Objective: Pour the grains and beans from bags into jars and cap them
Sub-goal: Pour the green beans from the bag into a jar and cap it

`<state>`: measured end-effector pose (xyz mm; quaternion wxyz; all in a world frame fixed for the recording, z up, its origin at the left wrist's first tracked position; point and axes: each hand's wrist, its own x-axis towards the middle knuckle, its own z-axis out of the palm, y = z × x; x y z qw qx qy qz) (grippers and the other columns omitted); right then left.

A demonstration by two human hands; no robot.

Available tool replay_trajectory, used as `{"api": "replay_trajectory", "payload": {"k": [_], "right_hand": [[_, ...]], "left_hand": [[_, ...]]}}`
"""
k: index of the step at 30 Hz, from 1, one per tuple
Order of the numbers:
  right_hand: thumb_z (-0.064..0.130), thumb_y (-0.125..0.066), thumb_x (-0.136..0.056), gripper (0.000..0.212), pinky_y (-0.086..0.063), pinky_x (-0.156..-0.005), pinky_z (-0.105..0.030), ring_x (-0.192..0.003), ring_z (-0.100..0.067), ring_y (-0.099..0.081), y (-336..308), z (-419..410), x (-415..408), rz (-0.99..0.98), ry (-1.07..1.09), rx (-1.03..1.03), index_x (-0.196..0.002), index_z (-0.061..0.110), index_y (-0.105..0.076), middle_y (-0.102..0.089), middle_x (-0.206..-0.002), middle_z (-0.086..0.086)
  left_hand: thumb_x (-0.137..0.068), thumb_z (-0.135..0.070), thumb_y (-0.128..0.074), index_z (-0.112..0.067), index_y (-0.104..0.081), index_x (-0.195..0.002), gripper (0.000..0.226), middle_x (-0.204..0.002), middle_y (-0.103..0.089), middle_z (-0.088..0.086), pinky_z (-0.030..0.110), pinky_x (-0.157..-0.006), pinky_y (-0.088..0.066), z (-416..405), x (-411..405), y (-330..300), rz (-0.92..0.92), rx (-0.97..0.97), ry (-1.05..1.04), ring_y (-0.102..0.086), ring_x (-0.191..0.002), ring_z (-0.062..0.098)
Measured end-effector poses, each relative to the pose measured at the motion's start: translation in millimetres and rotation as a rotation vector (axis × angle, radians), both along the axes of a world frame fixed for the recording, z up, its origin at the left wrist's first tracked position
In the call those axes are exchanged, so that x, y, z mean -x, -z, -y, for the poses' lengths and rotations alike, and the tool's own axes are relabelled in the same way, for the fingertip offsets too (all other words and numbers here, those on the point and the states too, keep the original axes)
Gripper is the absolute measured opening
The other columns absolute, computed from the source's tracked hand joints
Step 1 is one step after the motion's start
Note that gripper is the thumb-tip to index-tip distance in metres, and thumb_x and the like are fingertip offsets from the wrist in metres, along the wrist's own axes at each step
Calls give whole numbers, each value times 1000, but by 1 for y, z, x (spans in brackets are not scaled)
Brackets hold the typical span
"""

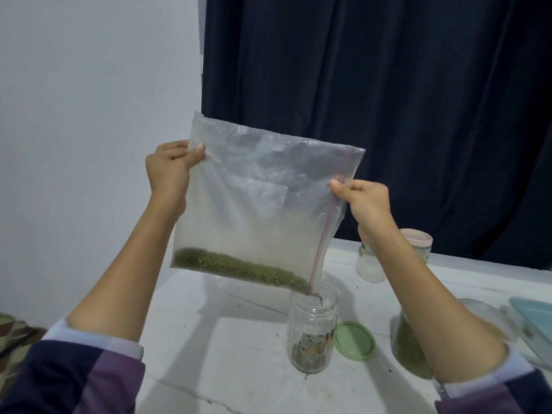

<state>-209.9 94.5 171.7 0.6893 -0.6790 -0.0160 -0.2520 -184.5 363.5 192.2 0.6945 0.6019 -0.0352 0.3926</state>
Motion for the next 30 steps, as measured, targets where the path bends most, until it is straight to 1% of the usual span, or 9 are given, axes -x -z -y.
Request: {"api": "replay_trajectory", "payload": {"k": [7,10,13,15,17,21,25,28,30], "right_hand": [[13,-68,-87,11,-40,-46,-2,-68,-3,-63,0,0,-1,-9,0,-24,-83,3,-70,-69,-81,-1],[14,-68,-87,13,-40,-45,-1,-68,-2,-61,-1,0,-2,-18,-3,-2,-83,2,-70,-69,-81,-1],[13,-68,-87,12,-39,-45,0,-66,1,-61,0,1,-3,-5,6,-21,-78,6,-69,-69,-81,1],[14,-68,-87,13,-40,-45,-1,-67,0,-62,0,0,-2,-13,-6,-1,-77,6,-69,-69,-80,1],[13,-69,-87,13,-40,-46,-1,-69,-2,-63,1,0,-3,-13,-1,-7,-75,8,-68,-69,-79,1],[13,-68,-87,14,-40,-46,-1,-69,-3,-62,3,-1,-4,-22,-13,17,-75,6,-68,-69,-79,0],[13,-68,-87,13,-41,-47,-1,-71,-3,-63,4,1,-5,-13,-13,-2,-76,7,-68,-69,-81,-1],[13,-68,-87,13,-41,-47,-2,-70,-3,-63,5,1,-5,-16,-14,1,-76,7,-68,-69,-80,-1],[13,-68,-88,14,-41,-47,-2,-69,-3,-63,5,2,-6,-12,-12,-2,-75,7,-68,-69,-79,0]], "left_hand": [[-83,-20,-72,0,-72,-95,24,-104,-62,-6,11,-78,-47,-2,1,0,7,-1,-31,-60,-90,1],[-81,-20,-74,-2,-72,-91,20,-110,-62,-1,22,-87,-51,-3,0,1,-2,-23,-22,-62,-96,10],[-82,-20,-73,-4,-73,-88,18,-112,-62,-1,19,-87,-50,-4,0,1,-8,-23,-39,-61,-95,7],[-81,-19,-74,-6,-73,-84,13,-108,-61,-3,21,-87,-50,-4,-1,2,-2,-18,-21,-62,-98,11],[-82,-19,-73,-3,-72,-88,18,-107,-60,-3,17,-85,-49,-3,-1,3,7,-31,-46,-61,-98,11],[-81,-20,-74,-3,-72,-92,21,-112,-60,0,24,-91,-50,-4,-3,3,4,-81,-38,-61,-102,13],[-81,-21,-74,-2,-72,-91,21,-113,-60,1,22,-87,-51,-5,-4,2,8,-79,-47,-61,-99,12],[-81,-20,-74,0,-72,-93,23,-109,-59,-3,14,-82,-49,-4,-5,3,18,-80,-67,-60,-91,4],[-81,-20,-74,-1,-72,-93,22,-107,-60,-4,17,-83,-50,-5,-6,3,11,-70,-61,-61,-92,6]]}}
